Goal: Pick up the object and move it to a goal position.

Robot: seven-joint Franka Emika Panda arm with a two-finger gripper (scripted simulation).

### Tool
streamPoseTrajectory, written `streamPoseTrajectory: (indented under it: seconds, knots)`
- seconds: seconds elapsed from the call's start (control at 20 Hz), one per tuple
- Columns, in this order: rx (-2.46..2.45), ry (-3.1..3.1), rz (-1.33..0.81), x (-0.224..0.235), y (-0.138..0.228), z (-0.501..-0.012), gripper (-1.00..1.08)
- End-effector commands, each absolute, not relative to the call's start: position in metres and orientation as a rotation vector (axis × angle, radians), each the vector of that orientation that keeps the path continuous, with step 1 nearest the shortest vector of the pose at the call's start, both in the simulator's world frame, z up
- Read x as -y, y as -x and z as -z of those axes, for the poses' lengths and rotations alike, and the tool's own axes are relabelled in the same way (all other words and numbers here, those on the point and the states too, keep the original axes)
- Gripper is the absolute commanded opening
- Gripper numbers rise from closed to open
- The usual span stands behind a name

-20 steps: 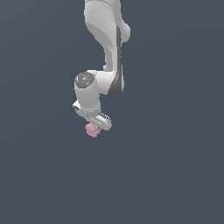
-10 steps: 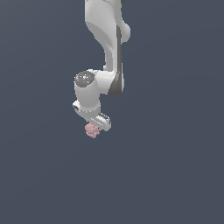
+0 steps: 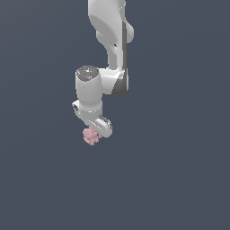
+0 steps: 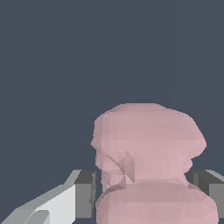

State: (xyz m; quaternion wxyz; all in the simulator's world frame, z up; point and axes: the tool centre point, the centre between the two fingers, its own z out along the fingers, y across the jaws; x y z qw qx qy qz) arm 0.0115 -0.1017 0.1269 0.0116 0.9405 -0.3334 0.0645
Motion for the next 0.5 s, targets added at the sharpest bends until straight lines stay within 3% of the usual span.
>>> streamPoseTrajectory:
  seconds: [0.0,0.45]
  knots:
    - [1.090,-2.902,-0.265,0.104,-0.023,-0.141,-1.00]
    - [1.276,-2.758,-0.508,0.116,-0.061,-0.201,-1.00]
